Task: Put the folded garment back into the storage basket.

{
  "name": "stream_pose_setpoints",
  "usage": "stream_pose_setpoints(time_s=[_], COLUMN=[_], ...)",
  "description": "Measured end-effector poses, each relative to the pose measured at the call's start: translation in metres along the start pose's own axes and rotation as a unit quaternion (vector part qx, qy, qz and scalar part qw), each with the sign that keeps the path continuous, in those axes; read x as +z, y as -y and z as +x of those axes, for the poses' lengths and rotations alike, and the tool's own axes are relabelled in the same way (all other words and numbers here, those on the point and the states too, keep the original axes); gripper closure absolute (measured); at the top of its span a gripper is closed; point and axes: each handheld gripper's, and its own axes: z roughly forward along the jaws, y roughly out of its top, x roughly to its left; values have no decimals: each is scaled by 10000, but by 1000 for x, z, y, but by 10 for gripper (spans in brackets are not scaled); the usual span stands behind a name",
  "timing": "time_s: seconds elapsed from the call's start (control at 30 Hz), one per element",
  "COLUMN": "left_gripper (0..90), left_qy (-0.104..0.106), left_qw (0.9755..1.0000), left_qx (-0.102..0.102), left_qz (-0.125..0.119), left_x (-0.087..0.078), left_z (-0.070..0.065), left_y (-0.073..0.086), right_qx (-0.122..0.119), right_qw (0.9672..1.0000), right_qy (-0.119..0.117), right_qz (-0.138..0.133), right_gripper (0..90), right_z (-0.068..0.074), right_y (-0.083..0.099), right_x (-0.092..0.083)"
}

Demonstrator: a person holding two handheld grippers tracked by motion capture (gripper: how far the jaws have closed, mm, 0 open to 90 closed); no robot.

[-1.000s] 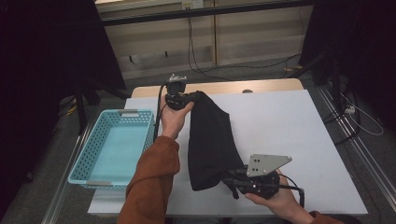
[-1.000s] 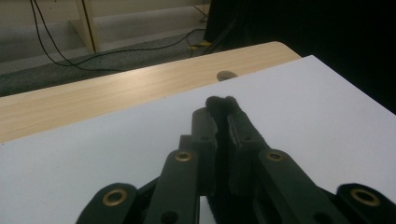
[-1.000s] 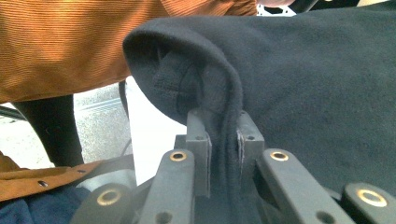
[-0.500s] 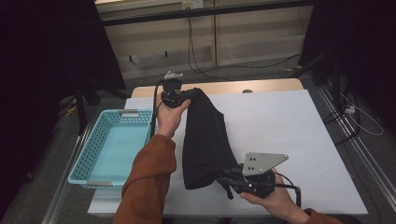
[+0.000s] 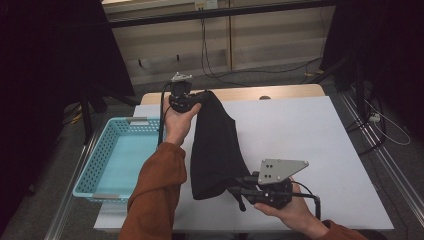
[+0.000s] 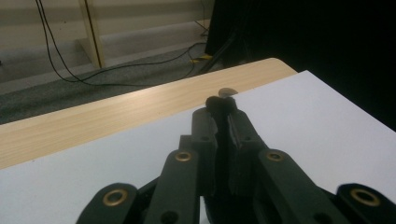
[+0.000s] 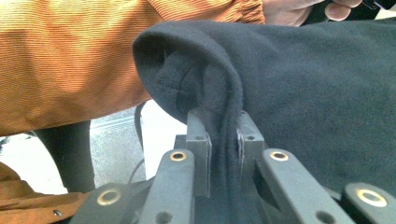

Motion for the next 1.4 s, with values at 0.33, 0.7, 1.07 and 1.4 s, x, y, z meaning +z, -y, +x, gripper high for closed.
stream_pose_setpoints(time_s=[0.33,0.7,1.07,1.4], left_gripper=[832,832,832,832], left_qy=[-47,-96,-189,-225], left_qw=[9999,9998,9996,9994], left_qx=[90,153,138,128], left_qz=[-77,-110,-165,-211], left_x=[-13,-30,-45,-58], left_z=[1,4,14,21], left_y=[-6,-10,-16,-19], right_qx=[-139,-214,-272,-405], right_qw=[9999,9995,9990,9984], right_qy=[-12,-120,-210,-312], right_qz=[-93,-184,-297,-253], right_gripper=[803,803,803,803], right_z=[3,9,11,13], right_y=[-8,-18,-29,-39], right_x=[-2,3,11,23])
